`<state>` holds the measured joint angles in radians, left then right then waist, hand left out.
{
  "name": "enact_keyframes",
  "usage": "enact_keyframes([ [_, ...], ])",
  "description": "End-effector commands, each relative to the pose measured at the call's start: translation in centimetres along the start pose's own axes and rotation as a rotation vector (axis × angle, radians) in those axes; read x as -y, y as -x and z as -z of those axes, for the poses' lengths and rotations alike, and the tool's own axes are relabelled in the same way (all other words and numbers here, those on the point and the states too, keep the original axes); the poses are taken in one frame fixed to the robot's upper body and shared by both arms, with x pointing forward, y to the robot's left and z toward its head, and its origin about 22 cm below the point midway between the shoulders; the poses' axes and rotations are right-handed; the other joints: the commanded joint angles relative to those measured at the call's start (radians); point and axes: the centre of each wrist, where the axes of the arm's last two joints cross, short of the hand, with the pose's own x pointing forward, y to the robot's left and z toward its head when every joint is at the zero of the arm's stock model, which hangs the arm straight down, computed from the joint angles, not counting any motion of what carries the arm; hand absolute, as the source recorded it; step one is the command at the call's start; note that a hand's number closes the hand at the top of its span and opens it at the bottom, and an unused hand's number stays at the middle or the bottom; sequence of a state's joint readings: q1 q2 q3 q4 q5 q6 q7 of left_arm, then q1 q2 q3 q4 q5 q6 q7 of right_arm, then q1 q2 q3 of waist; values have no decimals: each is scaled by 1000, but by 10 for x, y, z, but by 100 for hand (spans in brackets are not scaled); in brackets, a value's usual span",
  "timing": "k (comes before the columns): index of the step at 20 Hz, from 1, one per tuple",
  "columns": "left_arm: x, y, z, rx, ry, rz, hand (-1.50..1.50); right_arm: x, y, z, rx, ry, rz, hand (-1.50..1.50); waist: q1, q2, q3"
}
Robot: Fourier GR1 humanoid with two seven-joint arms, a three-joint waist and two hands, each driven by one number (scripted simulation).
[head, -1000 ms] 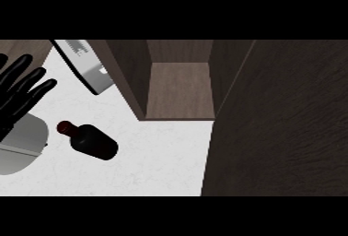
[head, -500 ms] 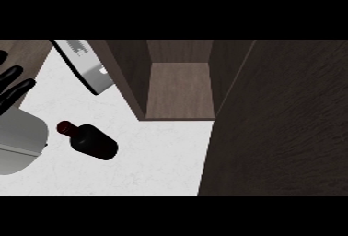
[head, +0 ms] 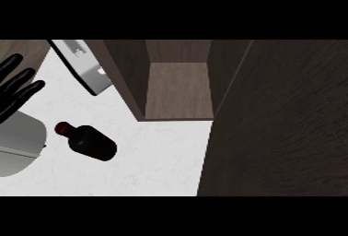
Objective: Pick up the wine, place it into the cabinet and close the cabinet
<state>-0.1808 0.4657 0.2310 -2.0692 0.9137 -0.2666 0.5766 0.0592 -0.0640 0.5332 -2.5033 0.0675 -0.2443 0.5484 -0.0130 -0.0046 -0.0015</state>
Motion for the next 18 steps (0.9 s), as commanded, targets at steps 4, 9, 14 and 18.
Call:
enact_keyframes([
  [4,-10,33,19,-9,-16,4,-150,2,-22,-10,93,61,-103,-150,-6,4,0],
  [9,-17,46,6,-32,-30,8,-150,0,-39,-25,87,64,-89,-150,-6,0,-1],
  [14,-32,69,4,-56,-40,21,-150,3,-25,-13,83,74,-108,-150,0,3,1],
  [18,-23,92,8,-45,-69,38,-150,-2,-34,-23,86,52,-80,-150,-1,1,0],
])
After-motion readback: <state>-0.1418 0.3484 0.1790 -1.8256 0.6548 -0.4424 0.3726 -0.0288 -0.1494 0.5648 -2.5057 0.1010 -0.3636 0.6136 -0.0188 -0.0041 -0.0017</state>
